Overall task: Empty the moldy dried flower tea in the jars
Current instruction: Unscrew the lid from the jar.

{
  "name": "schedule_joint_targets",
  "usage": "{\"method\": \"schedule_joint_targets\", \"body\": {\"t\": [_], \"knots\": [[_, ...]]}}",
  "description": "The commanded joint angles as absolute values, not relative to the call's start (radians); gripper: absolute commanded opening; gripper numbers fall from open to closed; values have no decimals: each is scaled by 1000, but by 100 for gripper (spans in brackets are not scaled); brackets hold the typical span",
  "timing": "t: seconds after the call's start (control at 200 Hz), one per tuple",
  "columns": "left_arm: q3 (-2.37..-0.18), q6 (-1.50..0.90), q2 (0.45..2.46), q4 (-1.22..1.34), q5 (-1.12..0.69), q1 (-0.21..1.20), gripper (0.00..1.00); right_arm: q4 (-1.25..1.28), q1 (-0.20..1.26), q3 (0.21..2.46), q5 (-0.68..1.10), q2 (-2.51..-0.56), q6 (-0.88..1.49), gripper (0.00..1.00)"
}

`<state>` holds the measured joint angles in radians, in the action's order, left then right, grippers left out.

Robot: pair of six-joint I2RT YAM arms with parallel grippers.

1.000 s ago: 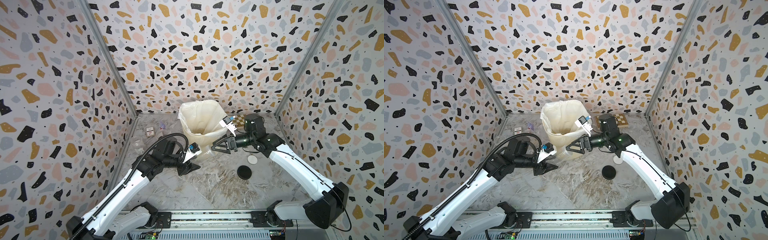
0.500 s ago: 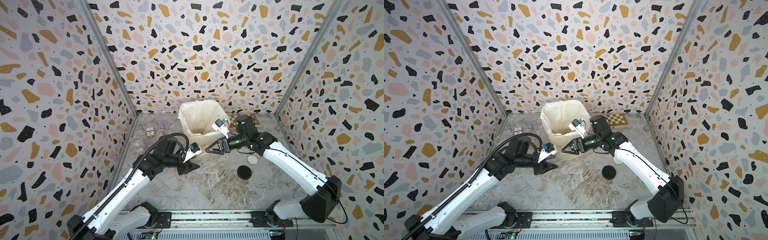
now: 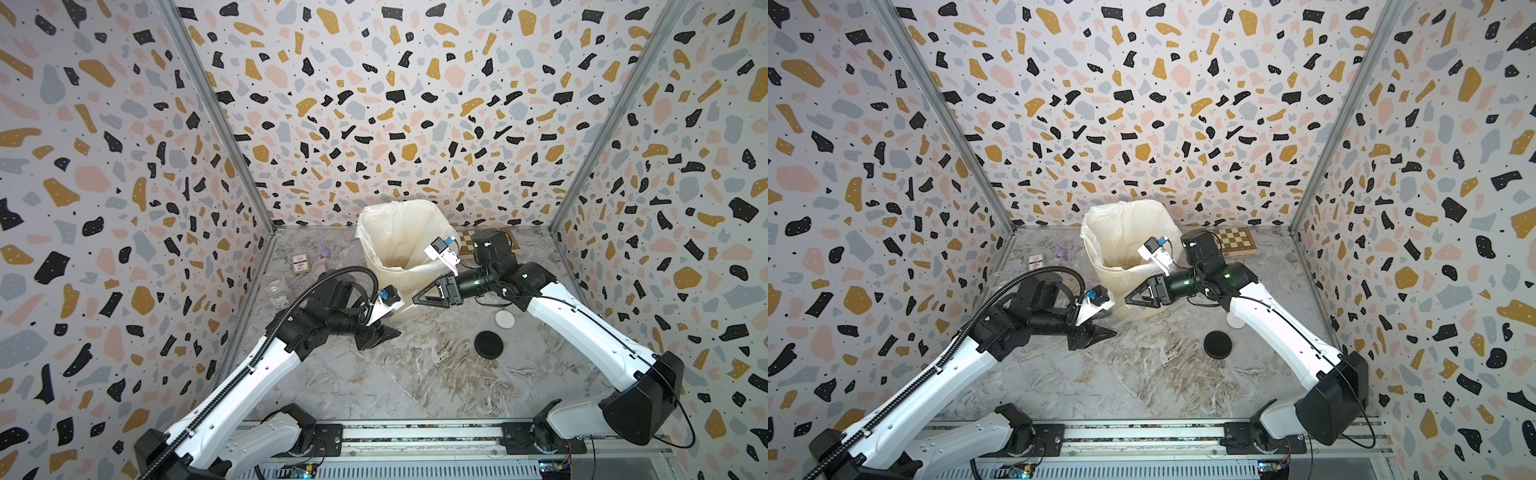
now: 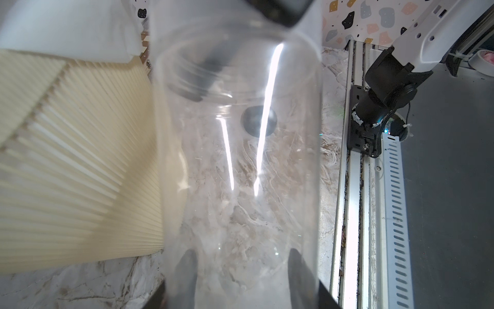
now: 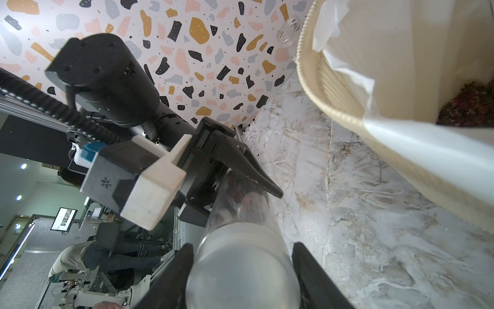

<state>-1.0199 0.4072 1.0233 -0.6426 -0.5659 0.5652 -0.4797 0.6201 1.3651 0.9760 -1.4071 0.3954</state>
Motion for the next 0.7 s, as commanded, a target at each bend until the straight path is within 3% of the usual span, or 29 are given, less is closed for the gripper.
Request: {"method": "schedule_joint_targets", "body": {"t": [0.0, 0.476, 0.696], "knots": [[-1027, 402, 1020, -631, -581, 563, 40, -520, 617, 1388, 988, -1388, 339, 43], [-1055, 405, 1046, -704, -687, 563, 39, -459, 625, 1299, 1081, -1283, -142, 37], [-1061, 407, 1052, -727, -731, 561, 38, -477, 564, 1277, 1220, -1259, -315, 29]]}}
